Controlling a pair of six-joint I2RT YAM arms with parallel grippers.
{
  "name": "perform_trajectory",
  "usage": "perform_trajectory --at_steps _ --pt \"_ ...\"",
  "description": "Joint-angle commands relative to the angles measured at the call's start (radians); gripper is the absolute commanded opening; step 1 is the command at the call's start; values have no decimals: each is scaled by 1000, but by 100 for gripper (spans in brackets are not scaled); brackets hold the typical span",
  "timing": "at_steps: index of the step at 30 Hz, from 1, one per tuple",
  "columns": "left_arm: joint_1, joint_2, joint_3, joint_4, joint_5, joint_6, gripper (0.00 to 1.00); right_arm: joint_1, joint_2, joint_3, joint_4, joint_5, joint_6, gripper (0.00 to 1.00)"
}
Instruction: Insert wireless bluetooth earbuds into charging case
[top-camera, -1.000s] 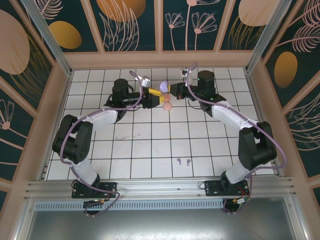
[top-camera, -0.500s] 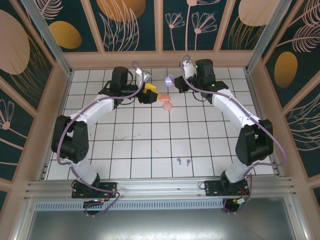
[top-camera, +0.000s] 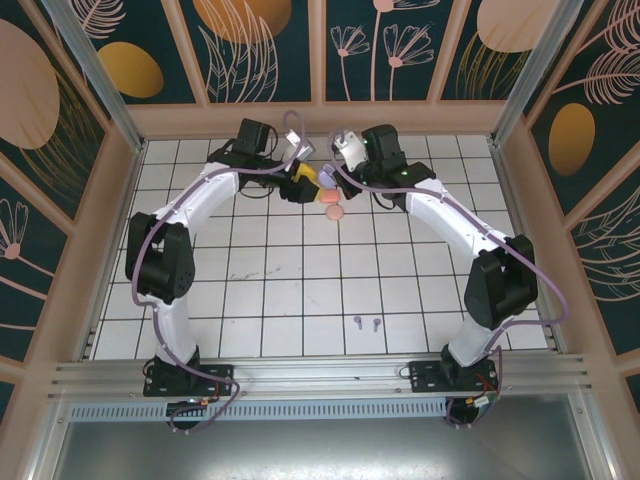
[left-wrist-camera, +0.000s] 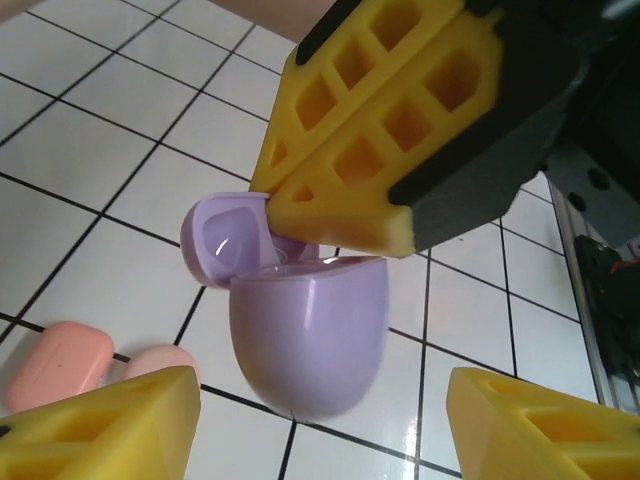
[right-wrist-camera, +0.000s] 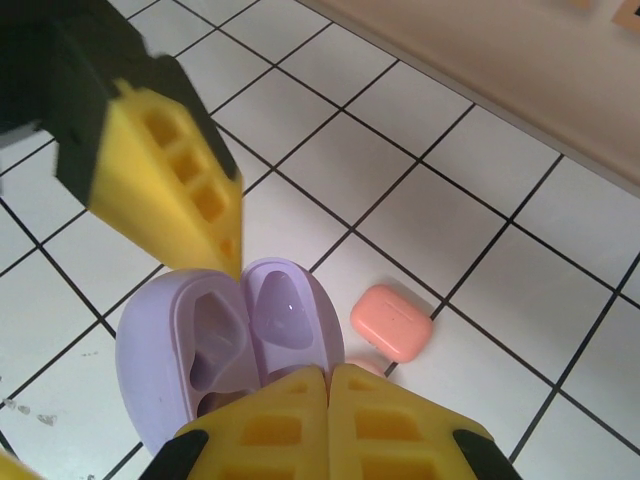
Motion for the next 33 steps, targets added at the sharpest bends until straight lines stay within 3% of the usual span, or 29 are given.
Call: perform_trajectory --at_steps 1,33 --pt "7 45 74 -192 81 130 64 11 -24 16 -5 9 -38 0" --pt "22 198 336 -485 191 294 59 52 -29 -16 -5 -12 -59 0"
